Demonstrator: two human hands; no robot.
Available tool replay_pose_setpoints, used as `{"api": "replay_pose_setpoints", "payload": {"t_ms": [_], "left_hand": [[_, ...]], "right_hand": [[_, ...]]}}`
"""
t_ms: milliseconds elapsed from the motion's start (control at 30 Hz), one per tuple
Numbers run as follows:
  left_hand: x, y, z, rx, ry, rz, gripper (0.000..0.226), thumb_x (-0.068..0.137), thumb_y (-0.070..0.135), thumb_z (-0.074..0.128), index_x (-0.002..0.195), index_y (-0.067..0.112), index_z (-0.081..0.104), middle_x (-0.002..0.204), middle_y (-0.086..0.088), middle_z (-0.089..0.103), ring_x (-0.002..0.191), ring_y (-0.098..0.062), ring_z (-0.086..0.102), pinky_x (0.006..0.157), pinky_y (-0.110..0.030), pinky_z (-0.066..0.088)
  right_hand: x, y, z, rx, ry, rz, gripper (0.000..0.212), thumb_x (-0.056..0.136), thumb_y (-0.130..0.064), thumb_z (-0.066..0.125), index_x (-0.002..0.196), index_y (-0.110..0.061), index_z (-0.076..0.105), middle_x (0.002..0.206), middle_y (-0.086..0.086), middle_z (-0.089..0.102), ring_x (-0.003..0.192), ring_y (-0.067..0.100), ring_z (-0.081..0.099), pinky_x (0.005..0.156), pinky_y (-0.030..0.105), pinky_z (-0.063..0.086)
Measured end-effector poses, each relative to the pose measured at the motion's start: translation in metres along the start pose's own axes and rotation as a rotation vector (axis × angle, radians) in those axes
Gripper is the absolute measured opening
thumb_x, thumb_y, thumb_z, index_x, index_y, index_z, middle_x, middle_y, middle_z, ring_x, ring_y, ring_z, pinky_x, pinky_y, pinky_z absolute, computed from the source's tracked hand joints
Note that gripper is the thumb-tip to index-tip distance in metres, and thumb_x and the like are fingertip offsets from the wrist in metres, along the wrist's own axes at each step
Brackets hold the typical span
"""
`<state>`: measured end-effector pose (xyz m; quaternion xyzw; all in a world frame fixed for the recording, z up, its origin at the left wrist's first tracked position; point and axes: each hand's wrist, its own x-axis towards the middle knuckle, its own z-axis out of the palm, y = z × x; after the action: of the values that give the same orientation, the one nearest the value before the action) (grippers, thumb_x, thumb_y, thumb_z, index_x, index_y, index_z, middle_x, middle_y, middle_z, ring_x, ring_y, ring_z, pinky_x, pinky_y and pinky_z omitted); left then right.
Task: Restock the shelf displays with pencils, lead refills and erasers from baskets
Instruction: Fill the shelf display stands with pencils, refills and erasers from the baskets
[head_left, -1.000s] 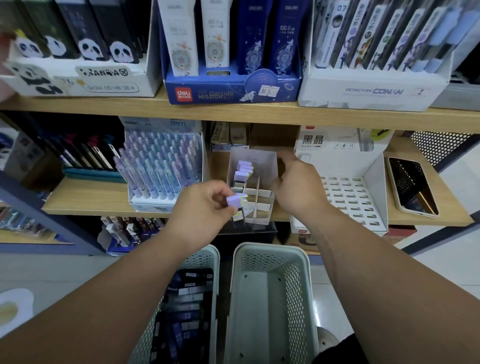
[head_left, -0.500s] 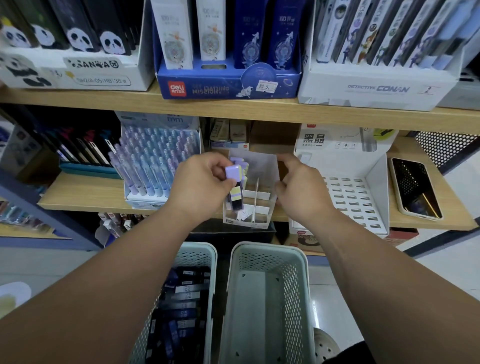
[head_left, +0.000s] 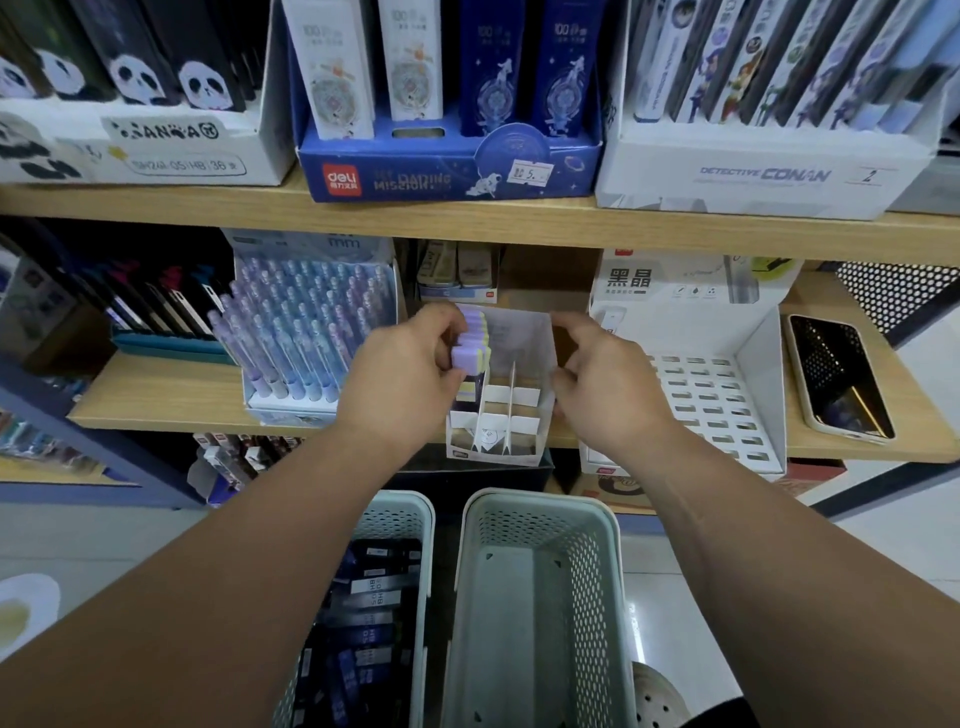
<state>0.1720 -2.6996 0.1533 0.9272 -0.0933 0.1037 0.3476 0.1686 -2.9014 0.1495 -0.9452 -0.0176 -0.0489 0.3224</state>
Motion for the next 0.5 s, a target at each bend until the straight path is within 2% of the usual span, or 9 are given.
{"api": "replay_pose_setpoints", "payload": {"t_ms": [133,267,367,433,500], "left_hand": [[0.002,-0.002,0.011,0.069,0.023,0.031,0.027,0.077,0.006,0.075,0.094,0.021,0.059,0.077,0.001,0.063,0.072,-0.024,0.064,0.069,-0.042,0.057],[0.007,0.0,0.016,0.081,0.06,-0.018,0.034,0.074,0.014,0.076,0.103,0.022,0.059,0.089,-0.002,0.065,0.08,-0.024,0.064,0.073,-0.04,0.057],[0.01,0.002,0.019,0.048,0.065,-0.085,0.047,0.073,0.023,0.081,0.113,0.025,0.056,0.094,-0.001,0.066,0.084,-0.022,0.064,0.076,-0.036,0.056],[0.01,0.001,0.022,0.029,0.069,-0.103,0.046,0.075,0.024,0.081,0.114,0.026,0.056,0.094,-0.001,0.068,0.085,-0.023,0.066,0.078,-0.038,0.057],[0.01,0.001,0.024,0.013,0.08,-0.115,0.045,0.077,0.023,0.081,0.114,0.027,0.056,0.094,-0.001,0.069,0.083,-0.023,0.067,0.078,-0.041,0.058]], "right_hand": [[-0.003,-0.002,0.006,0.013,0.022,0.005,0.059,0.093,-0.015,0.062,0.148,-0.028,0.044,0.091,0.005,0.074,0.089,0.028,0.069,0.081,0.037,0.056],[-0.004,-0.004,0.014,0.017,0.014,0.004,0.066,0.092,-0.017,0.064,0.15,-0.029,0.035,0.094,0.005,0.075,0.094,0.029,0.07,0.082,0.04,0.057],[-0.004,-0.004,0.01,0.051,0.01,0.032,0.067,0.093,-0.013,0.064,0.151,-0.029,0.036,0.091,0.0,0.074,0.092,0.023,0.069,0.081,0.032,0.054],[-0.004,-0.005,0.007,0.094,0.018,0.051,0.066,0.093,-0.009,0.063,0.15,-0.031,0.038,0.089,-0.004,0.072,0.088,0.018,0.067,0.077,0.027,0.05],[-0.003,-0.006,0.006,0.111,0.028,0.063,0.067,0.093,-0.008,0.062,0.149,-0.034,0.039,0.096,-0.005,0.072,0.09,0.017,0.067,0.079,0.027,0.051]]}}
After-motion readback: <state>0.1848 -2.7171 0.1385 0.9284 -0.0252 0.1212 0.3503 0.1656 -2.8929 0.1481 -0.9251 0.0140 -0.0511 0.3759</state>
